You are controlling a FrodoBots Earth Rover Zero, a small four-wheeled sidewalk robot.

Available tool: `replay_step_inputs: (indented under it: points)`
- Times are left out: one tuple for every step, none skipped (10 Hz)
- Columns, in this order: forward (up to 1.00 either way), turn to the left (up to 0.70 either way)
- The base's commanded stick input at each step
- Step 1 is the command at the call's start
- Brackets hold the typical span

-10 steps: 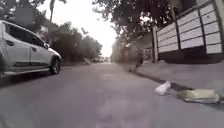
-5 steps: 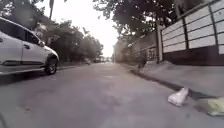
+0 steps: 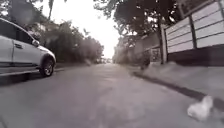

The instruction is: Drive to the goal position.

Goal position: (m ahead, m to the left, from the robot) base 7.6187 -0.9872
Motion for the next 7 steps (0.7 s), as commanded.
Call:
replay_step_inputs:
  points:
    - [1.00,-0.10]
    - [1.00,-0.30]
    - [1.00,-0.40]
    - [1.00,-0.40]
    - [1.00,-0.40]
    - [1.00,-0.36]
    - [1.00,-0.29]
